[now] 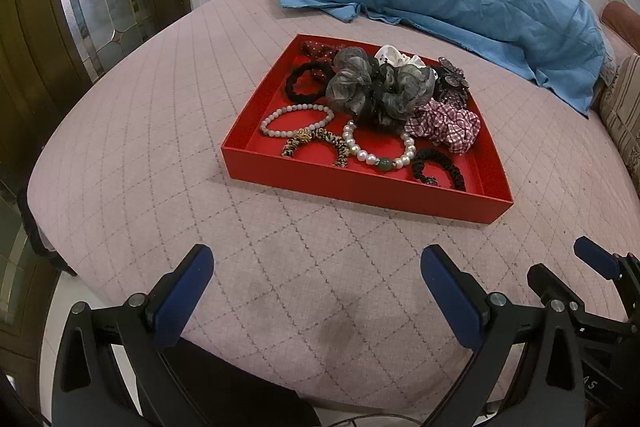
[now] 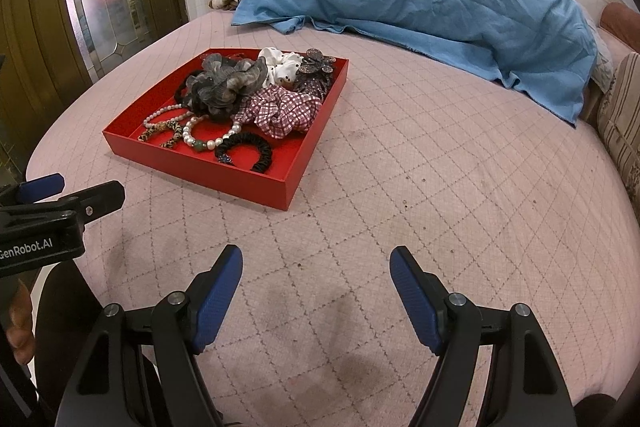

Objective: Organize jewelry

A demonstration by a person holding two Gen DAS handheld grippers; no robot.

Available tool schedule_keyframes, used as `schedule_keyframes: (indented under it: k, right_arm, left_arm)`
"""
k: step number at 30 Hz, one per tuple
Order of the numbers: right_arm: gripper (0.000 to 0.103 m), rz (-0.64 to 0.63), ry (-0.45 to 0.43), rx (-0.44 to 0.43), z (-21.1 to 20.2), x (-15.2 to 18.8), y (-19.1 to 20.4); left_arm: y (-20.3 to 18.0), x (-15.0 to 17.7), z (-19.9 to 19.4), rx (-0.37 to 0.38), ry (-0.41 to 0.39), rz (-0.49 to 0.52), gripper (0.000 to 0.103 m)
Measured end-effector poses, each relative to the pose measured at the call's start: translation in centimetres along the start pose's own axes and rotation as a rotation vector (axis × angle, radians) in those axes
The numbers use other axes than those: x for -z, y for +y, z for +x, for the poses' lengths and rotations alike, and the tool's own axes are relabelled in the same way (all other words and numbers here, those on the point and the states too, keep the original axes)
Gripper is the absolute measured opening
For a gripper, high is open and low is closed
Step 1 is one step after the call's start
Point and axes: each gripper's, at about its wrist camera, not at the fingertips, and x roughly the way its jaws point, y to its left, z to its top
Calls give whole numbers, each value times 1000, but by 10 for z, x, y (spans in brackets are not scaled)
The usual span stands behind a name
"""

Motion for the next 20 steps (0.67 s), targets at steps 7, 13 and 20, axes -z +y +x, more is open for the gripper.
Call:
schedule_keyframes:
  k: [7, 13, 20]
  right_arm:
    - [80, 0, -1, -2, 0, 1, 1]
    - [80, 0, -3, -3, -1, 1, 0]
    - [81, 1, -11, -9, -3, 1, 3]
  left_arm:
    - [1, -1, -3, -12, -13, 1, 103]
    - [2, -2, -6, -23, -20, -5, 103]
    - [-2, -3, -12, -46, -38, 14, 103]
